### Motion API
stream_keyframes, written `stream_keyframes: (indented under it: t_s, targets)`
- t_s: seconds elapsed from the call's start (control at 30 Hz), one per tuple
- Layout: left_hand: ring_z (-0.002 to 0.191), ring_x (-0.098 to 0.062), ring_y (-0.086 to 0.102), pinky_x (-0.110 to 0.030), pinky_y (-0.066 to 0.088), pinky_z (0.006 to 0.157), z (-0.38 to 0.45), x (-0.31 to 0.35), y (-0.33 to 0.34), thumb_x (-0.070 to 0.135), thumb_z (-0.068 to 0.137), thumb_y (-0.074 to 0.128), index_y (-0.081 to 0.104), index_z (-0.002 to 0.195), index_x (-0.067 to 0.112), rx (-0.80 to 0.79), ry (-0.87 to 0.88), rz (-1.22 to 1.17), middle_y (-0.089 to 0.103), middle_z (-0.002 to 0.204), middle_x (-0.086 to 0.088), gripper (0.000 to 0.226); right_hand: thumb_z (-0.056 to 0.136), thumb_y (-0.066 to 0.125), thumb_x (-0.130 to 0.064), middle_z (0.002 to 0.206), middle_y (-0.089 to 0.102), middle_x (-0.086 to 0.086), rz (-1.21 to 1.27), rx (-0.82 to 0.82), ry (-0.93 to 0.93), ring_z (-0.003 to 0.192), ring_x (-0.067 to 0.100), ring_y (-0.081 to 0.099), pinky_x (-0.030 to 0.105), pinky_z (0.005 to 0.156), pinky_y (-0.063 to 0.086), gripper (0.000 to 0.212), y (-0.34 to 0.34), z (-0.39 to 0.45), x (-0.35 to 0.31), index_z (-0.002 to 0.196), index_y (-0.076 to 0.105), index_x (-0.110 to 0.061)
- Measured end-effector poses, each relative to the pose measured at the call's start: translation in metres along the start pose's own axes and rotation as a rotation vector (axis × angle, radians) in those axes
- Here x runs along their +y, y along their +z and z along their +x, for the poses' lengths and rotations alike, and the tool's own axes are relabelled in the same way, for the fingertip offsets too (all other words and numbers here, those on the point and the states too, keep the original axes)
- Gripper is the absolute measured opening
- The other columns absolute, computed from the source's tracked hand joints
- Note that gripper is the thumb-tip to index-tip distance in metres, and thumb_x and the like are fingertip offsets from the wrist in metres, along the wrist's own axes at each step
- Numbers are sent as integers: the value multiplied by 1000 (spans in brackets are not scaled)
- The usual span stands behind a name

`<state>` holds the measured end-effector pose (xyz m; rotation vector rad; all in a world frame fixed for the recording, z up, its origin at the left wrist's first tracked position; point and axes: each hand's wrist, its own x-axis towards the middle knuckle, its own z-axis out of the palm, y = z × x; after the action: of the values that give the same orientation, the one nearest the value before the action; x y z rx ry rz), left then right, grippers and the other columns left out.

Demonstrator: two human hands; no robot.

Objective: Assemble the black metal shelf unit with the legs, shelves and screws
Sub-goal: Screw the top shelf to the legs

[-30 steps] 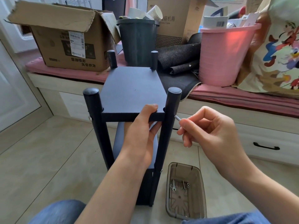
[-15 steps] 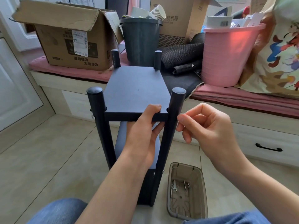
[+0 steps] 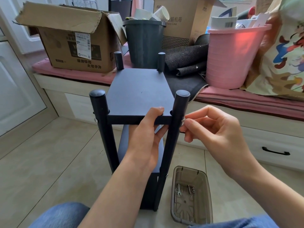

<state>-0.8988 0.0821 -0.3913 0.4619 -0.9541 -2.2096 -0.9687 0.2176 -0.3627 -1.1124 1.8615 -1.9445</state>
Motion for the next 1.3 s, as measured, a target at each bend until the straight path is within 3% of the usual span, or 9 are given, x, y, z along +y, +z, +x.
stream_keyframes:
  t_s: [0.13,0.23,0.33,0.6,1.0,1.2,1.3]
  targets:
    - [92,-17,69,-27,58,79,0,-1,-1,14,85,72,59,111,8,-4,-7,10,62,95,-5,29,86,64,7,74,73,15,28,-7,-20,60,24,70,27,61,57,5,1,-1,0,87,62,3]
    - [95,-18,69,-28,58,79,1,-2,-1,16,81,75,58,115,9,-11,-3,0,62,97,-5,38,85,64,8,74,73,15,29,-7,-29,61,24,71,27,61,58,6,1,-1,1,86,61,2]
    - [93,-17,68,-27,58,79,1,-2,-1,12,87,70,58,113,8,-16,12,18,60,97,-7,29,86,64,9,73,71,17,36,-5,-28,59,24,69,28,61,57,10,4,-1,1,84,61,0]
    - [93,-18,68,-28,59,79,-1,-2,-1,10,90,68,57,111,7,-21,38,38,60,94,-6,24,90,60,0,75,71,17,278,-6,218,61,19,65,24,60,55,7,3,0,-5,84,63,-1]
    - [87,-18,66,-28,60,79,-2,-1,2,8,90,66,57,103,7,-5,29,6,58,86,-5,16,84,64,12,76,72,18,35,-46,-13,63,24,70,26,63,57,11,1,-2,0,83,60,2]
    - [83,-16,68,-28,59,77,-4,0,2,8,90,66,56,105,6,-17,31,11,59,83,-3,19,72,73,-6,77,74,15,-10,-63,-26,67,26,73,29,66,59,14,0,-2,-1,79,62,-1]
    - [81,-15,68,-27,60,78,-4,1,3,8,91,65,57,101,6,-21,28,16,60,81,-3,14,75,70,-3,75,73,17,27,-51,-22,66,26,73,27,64,58,13,2,-3,0,81,60,2]
